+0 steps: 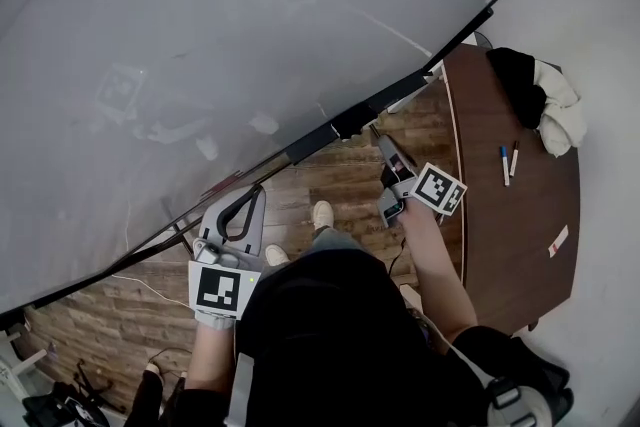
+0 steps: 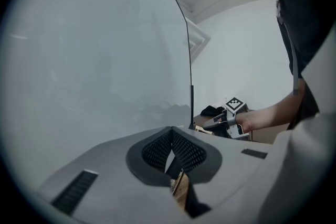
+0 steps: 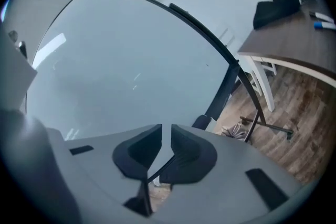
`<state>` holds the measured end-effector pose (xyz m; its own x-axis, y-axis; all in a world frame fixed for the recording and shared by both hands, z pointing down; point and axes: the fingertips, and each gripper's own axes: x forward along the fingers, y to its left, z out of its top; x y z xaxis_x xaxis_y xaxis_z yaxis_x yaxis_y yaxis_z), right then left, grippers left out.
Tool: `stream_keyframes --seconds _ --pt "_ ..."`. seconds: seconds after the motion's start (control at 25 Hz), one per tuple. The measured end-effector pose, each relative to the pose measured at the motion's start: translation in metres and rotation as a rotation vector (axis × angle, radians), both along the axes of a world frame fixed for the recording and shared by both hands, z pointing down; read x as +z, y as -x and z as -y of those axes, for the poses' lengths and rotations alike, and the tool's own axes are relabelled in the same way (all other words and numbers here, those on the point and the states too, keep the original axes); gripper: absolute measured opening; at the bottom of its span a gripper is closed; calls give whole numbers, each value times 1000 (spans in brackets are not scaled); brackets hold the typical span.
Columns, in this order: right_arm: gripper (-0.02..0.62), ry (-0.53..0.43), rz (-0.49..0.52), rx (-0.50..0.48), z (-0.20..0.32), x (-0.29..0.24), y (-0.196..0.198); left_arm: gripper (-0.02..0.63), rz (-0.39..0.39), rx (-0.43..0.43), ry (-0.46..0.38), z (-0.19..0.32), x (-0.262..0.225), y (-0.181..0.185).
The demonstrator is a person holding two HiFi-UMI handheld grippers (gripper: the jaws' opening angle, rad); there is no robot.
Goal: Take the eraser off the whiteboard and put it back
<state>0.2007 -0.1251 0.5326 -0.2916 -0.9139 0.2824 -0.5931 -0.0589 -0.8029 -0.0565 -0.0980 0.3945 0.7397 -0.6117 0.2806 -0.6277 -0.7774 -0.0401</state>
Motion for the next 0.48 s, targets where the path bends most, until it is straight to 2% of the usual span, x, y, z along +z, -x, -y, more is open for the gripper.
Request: stream_keyframes --seconds 0.24,0.48 --pt "38 -92 -243 -43 -25 -45 15 6 -20 66 -4 -7 -2 -8" --pt "32 -167 -556 -82 -56 -87 38 6 -41 124 -2 -18 -2 -11"
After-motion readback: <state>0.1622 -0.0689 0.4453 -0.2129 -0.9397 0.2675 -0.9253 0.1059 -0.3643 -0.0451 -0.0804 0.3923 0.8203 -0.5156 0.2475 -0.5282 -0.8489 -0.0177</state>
